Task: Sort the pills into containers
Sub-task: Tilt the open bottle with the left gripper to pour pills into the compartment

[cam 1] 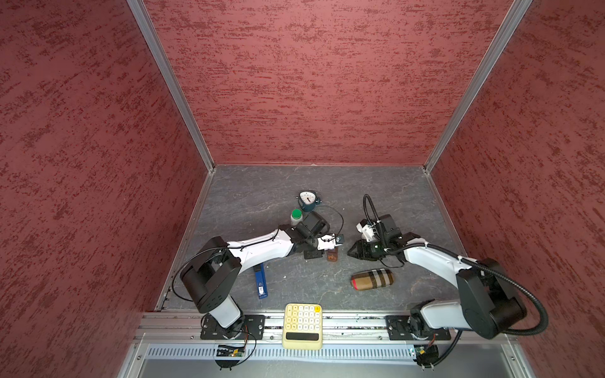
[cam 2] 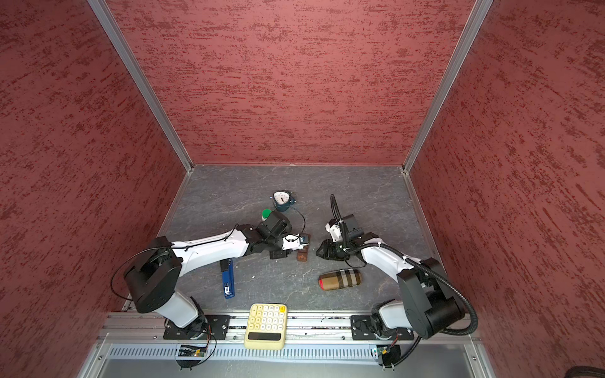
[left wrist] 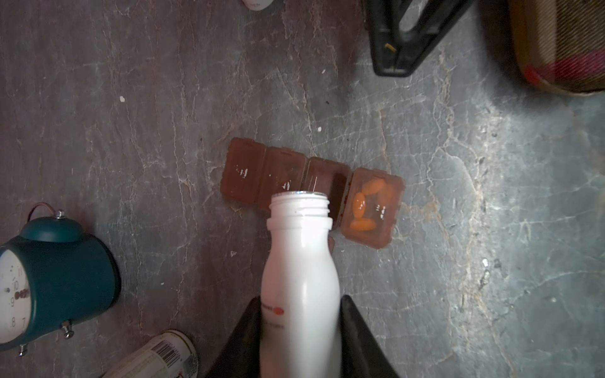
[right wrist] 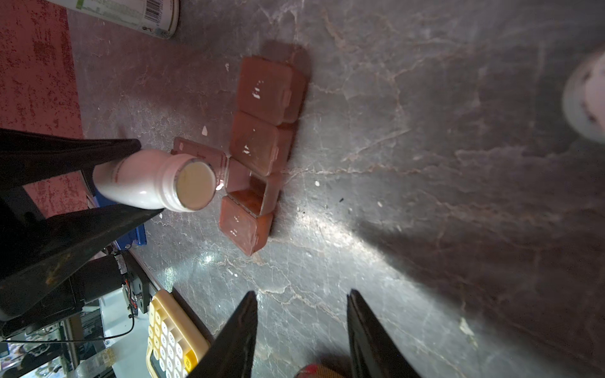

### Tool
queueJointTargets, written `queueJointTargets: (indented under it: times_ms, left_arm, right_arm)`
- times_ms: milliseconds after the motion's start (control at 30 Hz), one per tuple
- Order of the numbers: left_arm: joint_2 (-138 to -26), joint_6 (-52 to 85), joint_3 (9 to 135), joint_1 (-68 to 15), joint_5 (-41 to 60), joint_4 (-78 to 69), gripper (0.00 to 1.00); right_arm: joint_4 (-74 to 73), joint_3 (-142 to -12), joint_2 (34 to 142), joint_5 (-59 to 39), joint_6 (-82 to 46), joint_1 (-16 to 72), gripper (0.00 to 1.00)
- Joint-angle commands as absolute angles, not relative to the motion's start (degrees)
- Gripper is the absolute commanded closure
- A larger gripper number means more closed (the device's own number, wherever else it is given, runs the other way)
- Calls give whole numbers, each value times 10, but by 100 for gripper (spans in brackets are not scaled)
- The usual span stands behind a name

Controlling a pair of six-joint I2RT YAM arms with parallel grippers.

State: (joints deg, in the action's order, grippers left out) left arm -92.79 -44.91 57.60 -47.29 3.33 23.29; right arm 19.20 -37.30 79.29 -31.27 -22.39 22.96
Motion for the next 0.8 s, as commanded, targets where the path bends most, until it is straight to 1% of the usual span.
queueJointTargets:
  times_ms: [0, 767]
  left_arm:
    - [-944, -458, 597, -478, 33, 271, 100]
    - [-991, -478, 679, -500, -11, 363, 100]
  right_arm:
    - [166, -367, 794, -322, -228, 238, 54]
    - [163, -350, 805, -314, -217, 244, 54]
